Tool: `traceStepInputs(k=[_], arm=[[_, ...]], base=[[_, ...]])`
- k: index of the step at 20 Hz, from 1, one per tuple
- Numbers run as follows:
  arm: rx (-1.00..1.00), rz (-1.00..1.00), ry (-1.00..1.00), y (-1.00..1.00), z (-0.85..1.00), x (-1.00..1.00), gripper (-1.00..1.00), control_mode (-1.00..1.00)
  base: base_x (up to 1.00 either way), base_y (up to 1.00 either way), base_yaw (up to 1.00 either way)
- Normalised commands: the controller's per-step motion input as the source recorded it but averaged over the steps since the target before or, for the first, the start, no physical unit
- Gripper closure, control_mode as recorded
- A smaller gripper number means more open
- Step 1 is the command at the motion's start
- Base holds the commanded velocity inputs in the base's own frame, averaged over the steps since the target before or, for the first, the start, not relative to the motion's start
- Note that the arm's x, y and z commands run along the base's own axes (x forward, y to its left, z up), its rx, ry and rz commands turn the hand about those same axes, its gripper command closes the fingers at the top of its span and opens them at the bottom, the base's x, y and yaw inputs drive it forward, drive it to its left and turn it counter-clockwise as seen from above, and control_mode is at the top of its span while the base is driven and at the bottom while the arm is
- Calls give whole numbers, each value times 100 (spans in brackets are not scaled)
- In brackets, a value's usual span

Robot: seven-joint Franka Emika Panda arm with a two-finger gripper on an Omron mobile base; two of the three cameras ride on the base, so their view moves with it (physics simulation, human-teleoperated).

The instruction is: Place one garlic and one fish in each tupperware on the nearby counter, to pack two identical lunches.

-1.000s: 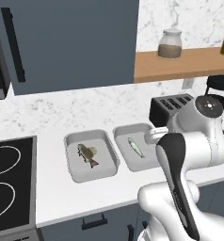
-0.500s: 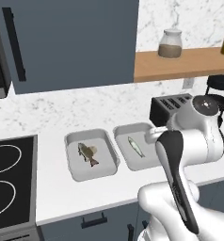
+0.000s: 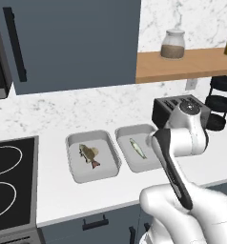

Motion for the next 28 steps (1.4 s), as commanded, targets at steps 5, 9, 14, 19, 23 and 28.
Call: traceStepInputs(k=[5, 9, 14, 19, 23, 28], arm=[[0, -2, 25, -14, -48, 98, 100, -100], [0, 0, 24, 0, -28, 99, 100, -100], [0, 0, 16, 0, -26, 86, 100, -100], [0, 0, 0, 0, -52, 62, 100, -100], [0, 0, 1, 0, -53, 46, 100, -100], [0, 0, 5, 1, -37, 36, 100, -100]], base=[[0, 0, 0], [0, 0, 0], [0, 0, 0], [0, 0, 0], [0, 0, 0], [0, 0, 0]])
